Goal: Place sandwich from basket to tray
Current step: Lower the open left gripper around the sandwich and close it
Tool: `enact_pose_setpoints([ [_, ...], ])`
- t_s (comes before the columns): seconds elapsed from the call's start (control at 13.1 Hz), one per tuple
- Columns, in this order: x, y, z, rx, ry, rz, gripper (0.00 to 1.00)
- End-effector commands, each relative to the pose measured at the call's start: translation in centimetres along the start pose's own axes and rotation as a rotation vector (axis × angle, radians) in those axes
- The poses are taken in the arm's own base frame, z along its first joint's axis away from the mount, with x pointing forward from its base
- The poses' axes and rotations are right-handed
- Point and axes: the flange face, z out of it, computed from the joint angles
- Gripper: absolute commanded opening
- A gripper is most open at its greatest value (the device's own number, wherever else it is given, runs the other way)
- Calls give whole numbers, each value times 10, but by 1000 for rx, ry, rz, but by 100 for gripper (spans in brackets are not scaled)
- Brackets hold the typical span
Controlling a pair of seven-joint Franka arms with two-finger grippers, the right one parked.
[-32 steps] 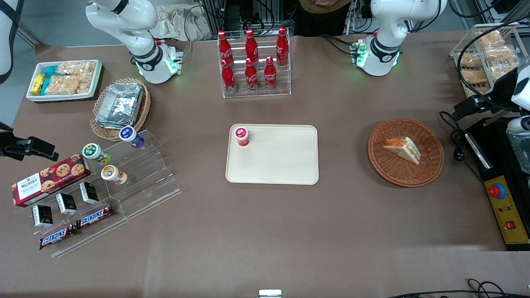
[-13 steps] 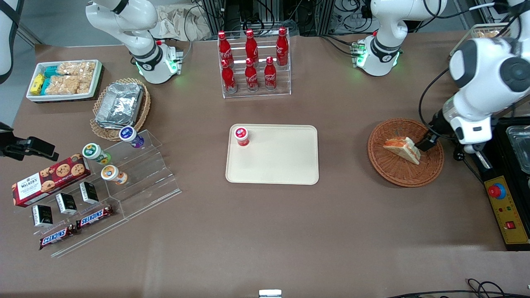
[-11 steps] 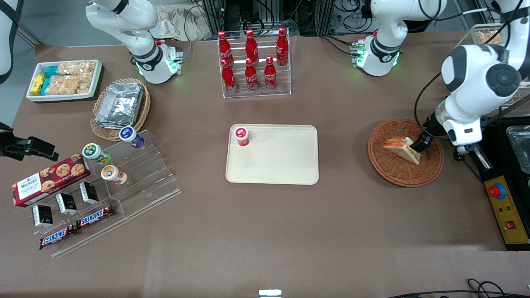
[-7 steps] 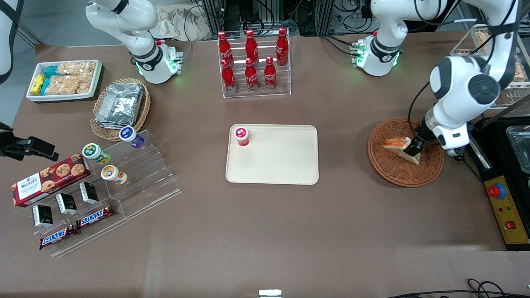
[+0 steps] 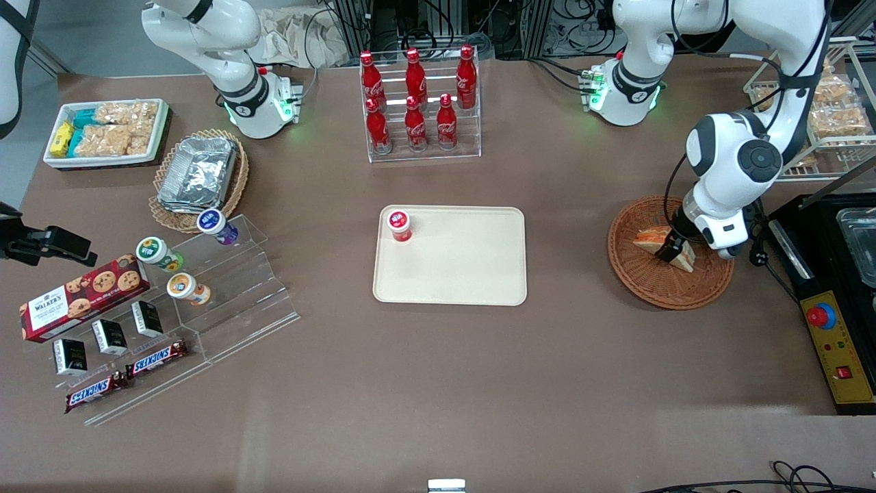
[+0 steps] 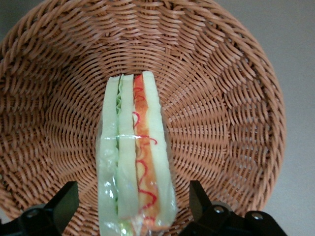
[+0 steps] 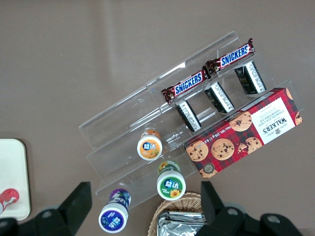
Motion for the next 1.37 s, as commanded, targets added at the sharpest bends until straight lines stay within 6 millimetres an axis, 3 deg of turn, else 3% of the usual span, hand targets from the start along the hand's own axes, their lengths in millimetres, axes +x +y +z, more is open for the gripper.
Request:
enact_pose_setpoints([
  [0.0, 5, -6, 12, -11, 20, -5, 99],
  [0.08, 5, -6, 16, -8, 19, -5, 63],
  [0.15, 6, -7, 16, -9, 20, -7, 10],
  [0.23, 6, -6, 15, -12, 22, -7, 0],
  [0.53, 6, -4, 12, -17, 24, 18, 0],
  [0.69, 8, 0, -3, -36, 33, 44, 0],
  [0.84, 12, 3, -37, -18, 16, 115, 0],
  [1.3, 39, 33, -182, 41, -37, 286, 0],
])
